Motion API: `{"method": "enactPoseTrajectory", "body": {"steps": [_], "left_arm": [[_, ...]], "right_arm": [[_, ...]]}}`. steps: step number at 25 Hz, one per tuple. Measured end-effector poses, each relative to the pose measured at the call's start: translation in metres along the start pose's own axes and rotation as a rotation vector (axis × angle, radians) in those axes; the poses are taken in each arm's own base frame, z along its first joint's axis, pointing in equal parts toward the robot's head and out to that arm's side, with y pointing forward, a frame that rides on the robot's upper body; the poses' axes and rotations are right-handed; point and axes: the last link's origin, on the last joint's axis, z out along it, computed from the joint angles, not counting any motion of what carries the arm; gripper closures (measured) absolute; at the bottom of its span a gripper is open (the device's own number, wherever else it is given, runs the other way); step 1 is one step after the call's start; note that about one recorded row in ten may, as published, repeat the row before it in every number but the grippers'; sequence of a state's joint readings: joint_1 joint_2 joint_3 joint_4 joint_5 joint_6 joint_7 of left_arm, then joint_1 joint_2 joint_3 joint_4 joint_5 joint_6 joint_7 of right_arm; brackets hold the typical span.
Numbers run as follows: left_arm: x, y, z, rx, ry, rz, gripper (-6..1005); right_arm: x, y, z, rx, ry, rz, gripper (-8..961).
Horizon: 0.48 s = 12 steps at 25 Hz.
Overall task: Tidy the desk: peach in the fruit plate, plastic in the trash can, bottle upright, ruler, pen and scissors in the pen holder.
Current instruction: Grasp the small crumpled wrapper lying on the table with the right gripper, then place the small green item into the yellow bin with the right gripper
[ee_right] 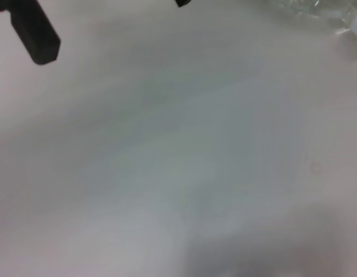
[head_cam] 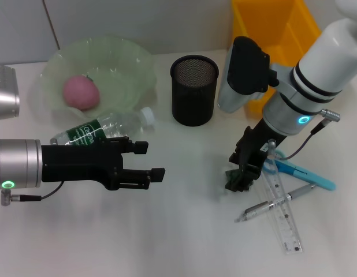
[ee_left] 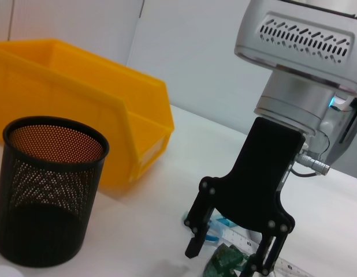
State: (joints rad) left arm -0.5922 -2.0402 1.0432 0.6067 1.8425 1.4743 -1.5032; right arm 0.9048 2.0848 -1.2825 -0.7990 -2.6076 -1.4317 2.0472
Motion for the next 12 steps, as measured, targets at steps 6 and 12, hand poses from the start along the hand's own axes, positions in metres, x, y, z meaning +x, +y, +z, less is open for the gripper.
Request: {"method": "enactPoseTrajectory", "body": {"steps": [6,12], "left_arm": [[0.0,0.0003,-0.0002,-0.001,0.0,0.0,168],[-0.0011,0.0003,-0.0012,0.0,0.0,-0.004,168]], "right_arm": [[0.0003,0.0009,-0.0004,-0.005,0.001,0.002,273],[-0.0017,-0.001,-0.0047,0.011,-0.007,-0.007,508]]}}
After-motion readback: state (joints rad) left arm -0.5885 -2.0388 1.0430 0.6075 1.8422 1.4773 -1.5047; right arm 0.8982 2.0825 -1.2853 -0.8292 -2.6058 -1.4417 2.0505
